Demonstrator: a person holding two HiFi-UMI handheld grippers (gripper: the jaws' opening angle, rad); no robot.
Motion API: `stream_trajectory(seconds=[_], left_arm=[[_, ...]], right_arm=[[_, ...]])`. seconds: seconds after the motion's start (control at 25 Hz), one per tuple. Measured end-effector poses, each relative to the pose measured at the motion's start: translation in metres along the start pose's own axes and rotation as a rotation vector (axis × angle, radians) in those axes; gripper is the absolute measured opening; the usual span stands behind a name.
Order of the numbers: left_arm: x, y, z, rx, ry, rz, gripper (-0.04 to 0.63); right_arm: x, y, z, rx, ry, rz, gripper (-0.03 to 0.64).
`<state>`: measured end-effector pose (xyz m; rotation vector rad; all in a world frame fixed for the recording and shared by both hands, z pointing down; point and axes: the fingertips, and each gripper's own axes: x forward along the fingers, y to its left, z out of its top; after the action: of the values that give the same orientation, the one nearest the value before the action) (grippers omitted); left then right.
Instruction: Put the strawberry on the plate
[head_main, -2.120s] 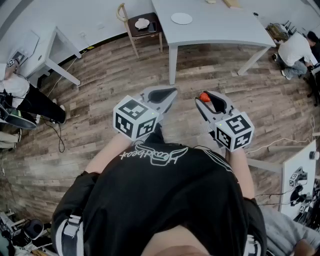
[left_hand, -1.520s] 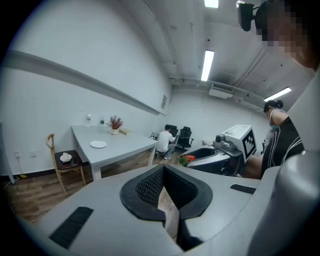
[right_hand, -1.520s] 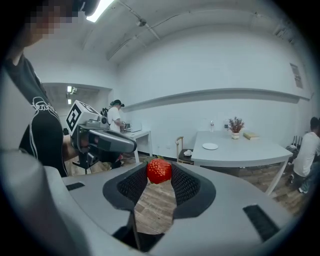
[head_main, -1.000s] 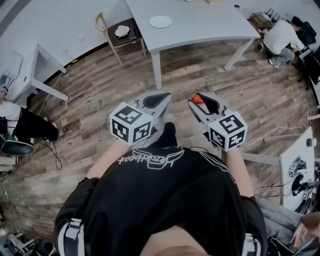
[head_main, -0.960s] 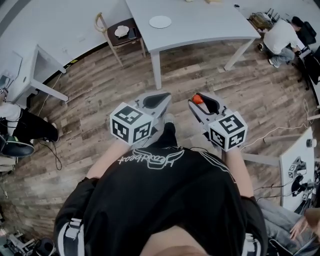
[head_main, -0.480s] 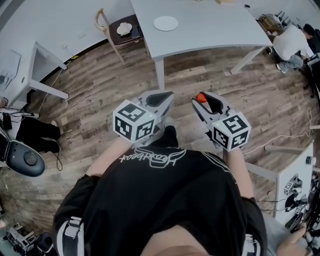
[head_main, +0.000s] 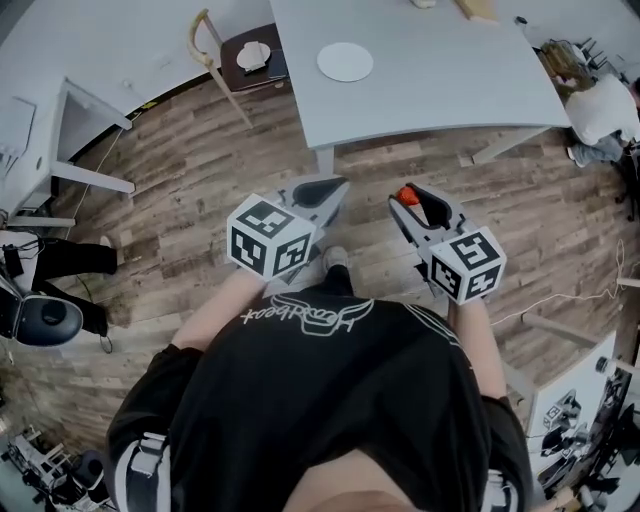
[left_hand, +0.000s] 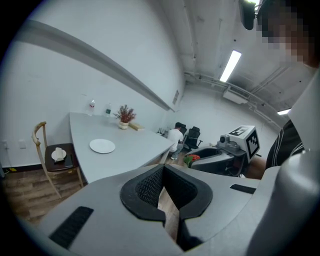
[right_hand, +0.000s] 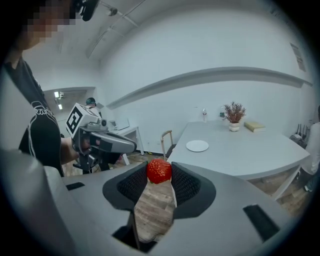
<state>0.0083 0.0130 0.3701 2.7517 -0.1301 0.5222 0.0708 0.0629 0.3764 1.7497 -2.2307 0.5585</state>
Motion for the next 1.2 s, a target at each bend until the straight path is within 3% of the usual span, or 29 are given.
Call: stream_trajectory(seconds=[0.4,0.72,1.2], left_arm=[[0.047,0.081,0.034,-0.035,-0.009,0.039,0.008],[0.062,0.100,0.043,-0.046,-0.028,0.052,0.008],[0.078,0.123,0.066,-0.056,-0.042,0.152,0.008]], right_arm=[[0.065,-0.063,0.038,-0.031,0.018,0.009,0.132],[0.079,-0.085,0.046,-0.052,0.011,0.011,0.132],[0.107,-0.118,0.068,-0.073,-0.012,0.101,0.132]])
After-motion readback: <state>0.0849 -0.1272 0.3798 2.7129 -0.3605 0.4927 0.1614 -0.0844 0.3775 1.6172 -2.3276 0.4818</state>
